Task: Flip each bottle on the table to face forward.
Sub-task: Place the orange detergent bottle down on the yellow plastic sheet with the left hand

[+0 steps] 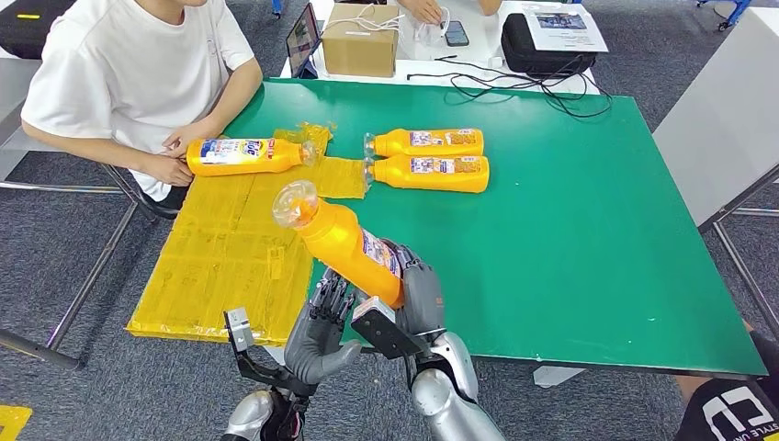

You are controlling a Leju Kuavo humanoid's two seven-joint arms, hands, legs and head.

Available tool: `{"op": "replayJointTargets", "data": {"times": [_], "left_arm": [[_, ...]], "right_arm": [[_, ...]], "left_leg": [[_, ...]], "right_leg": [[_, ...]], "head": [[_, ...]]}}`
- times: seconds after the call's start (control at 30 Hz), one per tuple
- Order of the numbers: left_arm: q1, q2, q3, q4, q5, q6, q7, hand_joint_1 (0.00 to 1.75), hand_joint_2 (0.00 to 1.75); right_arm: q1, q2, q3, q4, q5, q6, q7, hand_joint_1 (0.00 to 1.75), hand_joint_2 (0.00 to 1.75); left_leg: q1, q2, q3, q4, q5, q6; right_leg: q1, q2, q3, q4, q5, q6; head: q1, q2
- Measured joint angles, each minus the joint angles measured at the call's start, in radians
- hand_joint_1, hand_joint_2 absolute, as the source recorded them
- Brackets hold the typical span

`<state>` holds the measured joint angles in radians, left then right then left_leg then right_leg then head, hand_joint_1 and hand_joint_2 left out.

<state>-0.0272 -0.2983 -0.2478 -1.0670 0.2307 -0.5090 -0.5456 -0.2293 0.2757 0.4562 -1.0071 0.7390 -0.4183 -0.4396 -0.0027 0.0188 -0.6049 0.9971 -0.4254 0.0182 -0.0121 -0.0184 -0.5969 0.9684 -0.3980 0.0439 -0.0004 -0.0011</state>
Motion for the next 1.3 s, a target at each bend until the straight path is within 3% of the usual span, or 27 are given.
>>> {"op": "replayJointTargets", "data": {"times": [0.4,0.93,0.97,1.07,1.1,1.13,1.23,1.27,1.3], "left_arm": [[-0.070,0.000,0.058,0.030,-0.018,0.144,0.014,0.00,1.75],[-0.085,-0.004,0.108,0.035,0.080,0.123,0.077,0.00,1.75],[-0.084,-0.004,0.109,0.033,0.080,0.121,0.078,0.07,1.75],[-0.080,-0.004,0.112,0.021,0.081,0.111,0.073,1.38,1.75],[-0.078,-0.004,0.113,0.014,0.081,0.108,0.070,1.75,1.75],[-0.075,-0.004,0.114,0.006,0.081,0.107,0.068,1.75,1.75],[-0.066,-0.004,0.122,-0.015,0.083,0.116,0.068,1.75,1.75],[-0.064,-0.004,0.127,-0.019,0.084,0.122,0.069,1.75,1.75],[-0.062,-0.004,0.132,-0.022,0.085,0.129,0.072,1.75,1.75]], "right_arm": [[0.006,0.020,0.145,0.045,0.057,0.004,0.007,1.75,1.75],[-0.032,0.023,0.204,0.095,0.026,0.006,0.023,1.75,1.75],[-0.034,0.024,0.206,0.097,0.026,0.006,0.024,1.75,1.75],[-0.042,0.024,0.214,0.105,0.027,0.006,0.030,1.75,1.75],[-0.045,0.024,0.219,0.109,0.029,0.007,0.033,1.75,1.75],[-0.049,0.024,0.223,0.113,0.032,0.008,0.038,1.54,1.75],[-0.061,0.025,0.240,0.134,0.053,0.018,0.071,0.23,1.75],[-0.065,0.025,0.245,0.143,0.064,0.022,0.087,0.00,1.75],[-0.068,0.025,0.250,0.152,0.075,0.024,0.102,0.00,1.31]], "left_leg": [[0.000,0.000,0.000,0.000,0.000,0.000],[0.000,0.000,0.000,0.000,0.000,0.000],[0.000,0.000,0.000,0.000,0.000,0.000],[0.000,0.000,0.000,0.000,0.000,0.000],[0.000,0.000,0.000,0.000,0.000,0.000],[0.000,0.000,0.000,0.000,0.000,0.000],[0.000,0.000,0.000,0.000,0.000,0.000],[0.000,0.001,0.000,0.000,0.000,0.000],[0.000,0.001,0.000,0.000,0.000,0.000]], "right_leg": [[0.001,0.000,-0.001,0.000,0.000,0.000],[0.000,0.000,-0.001,0.000,0.000,0.000],[0.000,0.000,-0.001,0.000,0.000,0.000],[0.000,0.000,-0.001,0.000,0.000,0.000],[0.000,0.000,-0.001,0.000,0.000,0.000],[0.000,0.000,-0.001,0.000,0.000,0.000],[0.000,0.000,-0.001,0.000,0.000,0.000],[0.000,0.000,-0.001,0.000,0.000,0.000],[0.000,0.000,-0.001,0.000,0.000,0.000]], "head": [[0.000,0.000],[0.000,0.000],[0.000,0.000],[0.000,0.000],[0.000,0.000],[0.000,0.000],[0.000,0.000],[0.000,0.000],[0.000,0.000]]}}
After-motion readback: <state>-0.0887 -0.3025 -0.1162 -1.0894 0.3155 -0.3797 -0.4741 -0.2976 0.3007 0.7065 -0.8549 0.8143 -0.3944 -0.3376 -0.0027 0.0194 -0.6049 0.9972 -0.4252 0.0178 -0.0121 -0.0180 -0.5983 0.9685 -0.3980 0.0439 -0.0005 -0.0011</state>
